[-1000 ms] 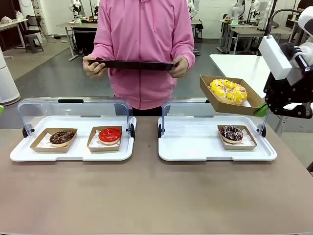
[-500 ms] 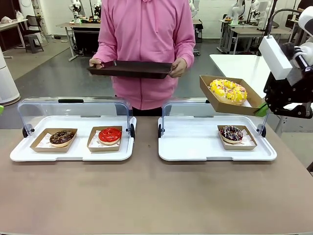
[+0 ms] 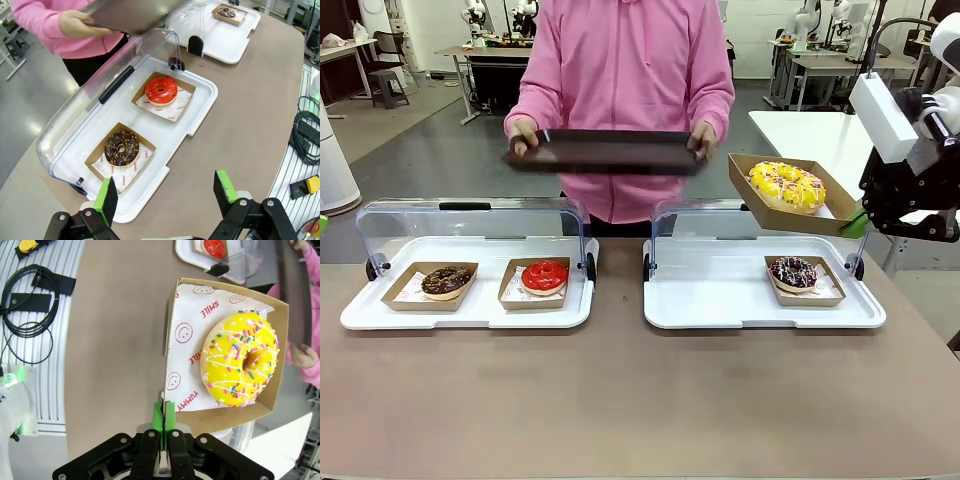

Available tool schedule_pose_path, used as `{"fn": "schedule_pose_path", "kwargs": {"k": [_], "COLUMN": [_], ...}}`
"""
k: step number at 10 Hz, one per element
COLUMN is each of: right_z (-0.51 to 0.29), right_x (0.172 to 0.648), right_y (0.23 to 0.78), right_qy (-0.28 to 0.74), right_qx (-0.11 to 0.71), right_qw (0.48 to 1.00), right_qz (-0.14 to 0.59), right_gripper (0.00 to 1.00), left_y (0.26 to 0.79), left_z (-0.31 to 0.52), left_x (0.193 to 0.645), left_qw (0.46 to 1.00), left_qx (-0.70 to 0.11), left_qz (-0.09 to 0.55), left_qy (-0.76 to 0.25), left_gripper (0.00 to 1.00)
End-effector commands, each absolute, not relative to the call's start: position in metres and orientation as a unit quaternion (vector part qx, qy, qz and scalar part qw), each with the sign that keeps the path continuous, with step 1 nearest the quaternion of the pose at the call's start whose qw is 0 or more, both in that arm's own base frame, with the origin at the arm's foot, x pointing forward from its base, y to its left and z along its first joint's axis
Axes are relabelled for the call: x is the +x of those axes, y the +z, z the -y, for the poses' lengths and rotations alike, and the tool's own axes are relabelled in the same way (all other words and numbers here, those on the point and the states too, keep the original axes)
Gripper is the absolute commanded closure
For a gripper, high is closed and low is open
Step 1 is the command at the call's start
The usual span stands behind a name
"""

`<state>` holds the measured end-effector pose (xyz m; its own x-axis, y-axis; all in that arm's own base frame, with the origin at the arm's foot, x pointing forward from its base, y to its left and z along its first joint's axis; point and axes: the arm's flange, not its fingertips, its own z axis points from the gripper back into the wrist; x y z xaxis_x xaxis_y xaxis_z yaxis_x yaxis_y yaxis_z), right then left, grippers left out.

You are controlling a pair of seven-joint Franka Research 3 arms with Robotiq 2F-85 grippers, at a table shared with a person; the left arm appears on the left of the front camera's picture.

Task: Provide the desired donut to the person.
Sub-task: Place the picked Paper togo box onto the Handle tray extended by the person.

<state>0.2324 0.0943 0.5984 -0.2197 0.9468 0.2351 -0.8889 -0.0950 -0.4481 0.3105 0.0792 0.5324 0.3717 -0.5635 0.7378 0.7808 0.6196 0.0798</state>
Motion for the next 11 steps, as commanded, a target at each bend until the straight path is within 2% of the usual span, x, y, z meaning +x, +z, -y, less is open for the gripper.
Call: {"fn": "schedule_pose_path", "kwargs": {"k": [1,11], "right_z": [-0.0924,-0.0924], "right_x": [0.2311,0.2311], "right_y": [0.598,0.598], "right_qy": [0.735,0.735], "right_qx": [-0.057,-0.057], "right_qw": [0.627,0.627], "right_qz": [0.252,0.252], "right_gripper": [1.0,1.0], "left_y": [0.5315,0.5315], "left_z": [-0.0808,-0.0808], "left_x": [0.3104,0.3104], "left_qw": [0.812,0.812], "left_qx": [-0.146,-0.146], "left_qz": [0.382,0.382], "left_qy": [-0.416,-0.416], "left_gripper": [0.0,0.0]}}
